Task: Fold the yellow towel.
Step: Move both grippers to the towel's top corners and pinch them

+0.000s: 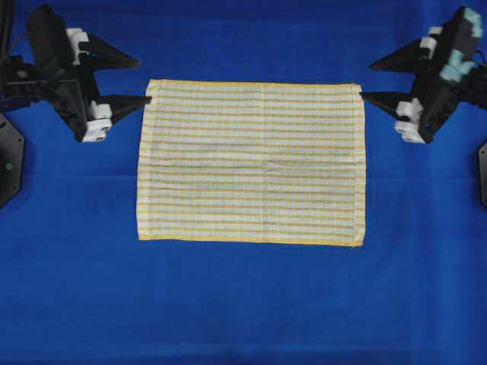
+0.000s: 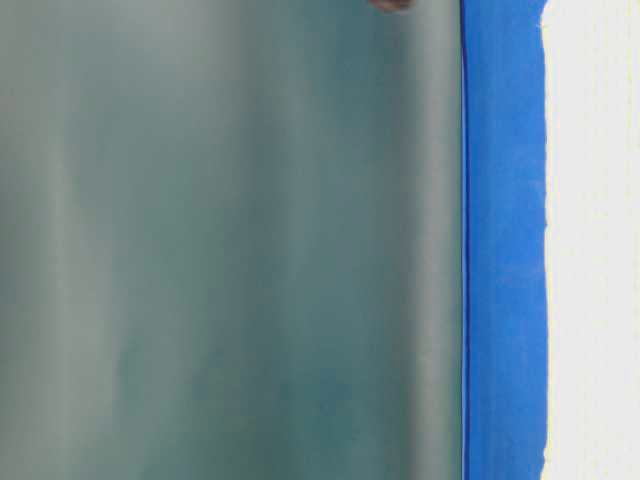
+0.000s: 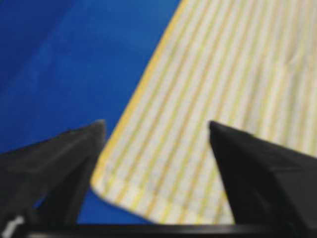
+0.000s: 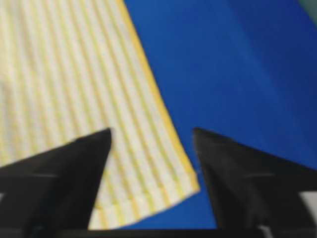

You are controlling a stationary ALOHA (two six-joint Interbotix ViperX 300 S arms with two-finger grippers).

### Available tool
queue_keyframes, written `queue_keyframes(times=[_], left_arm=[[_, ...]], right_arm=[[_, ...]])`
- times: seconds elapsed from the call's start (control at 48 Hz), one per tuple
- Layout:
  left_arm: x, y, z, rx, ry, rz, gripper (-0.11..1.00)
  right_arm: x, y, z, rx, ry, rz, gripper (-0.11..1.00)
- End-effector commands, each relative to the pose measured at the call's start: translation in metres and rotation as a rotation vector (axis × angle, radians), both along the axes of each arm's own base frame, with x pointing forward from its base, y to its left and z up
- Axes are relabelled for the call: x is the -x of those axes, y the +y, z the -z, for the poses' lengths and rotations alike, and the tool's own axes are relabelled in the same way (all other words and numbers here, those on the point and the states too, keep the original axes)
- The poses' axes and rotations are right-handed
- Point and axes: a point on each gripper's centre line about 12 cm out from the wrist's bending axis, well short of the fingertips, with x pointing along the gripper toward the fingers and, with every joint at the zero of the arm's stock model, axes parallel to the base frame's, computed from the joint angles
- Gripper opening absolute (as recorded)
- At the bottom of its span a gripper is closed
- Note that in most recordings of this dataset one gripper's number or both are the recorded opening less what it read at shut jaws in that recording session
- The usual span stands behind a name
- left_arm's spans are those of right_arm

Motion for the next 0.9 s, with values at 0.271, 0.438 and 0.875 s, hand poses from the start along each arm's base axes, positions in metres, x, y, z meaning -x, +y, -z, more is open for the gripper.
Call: queue_keyframes(times=[0.271, 0.438, 0.875], left_arm=[[-0.007, 0.032, 0.050, 0.031, 0.087, -0.106, 0.71], [-0.014, 0.037, 0.068, 0.041, 0.116, -0.112, 0.71], [-0.017, 0.047, 0.093, 0.074, 0.189, -0.140, 0.55]], right_arm=[[-0.013, -0.032, 0.048, -0.033, 0.093, 0.097, 0.61], [-0.017, -0.039, 0.064, -0.044, 0.123, 0.112, 0.61], [-0.022, -0.041, 0.086, -0.072, 0.185, 0.112, 0.46]])
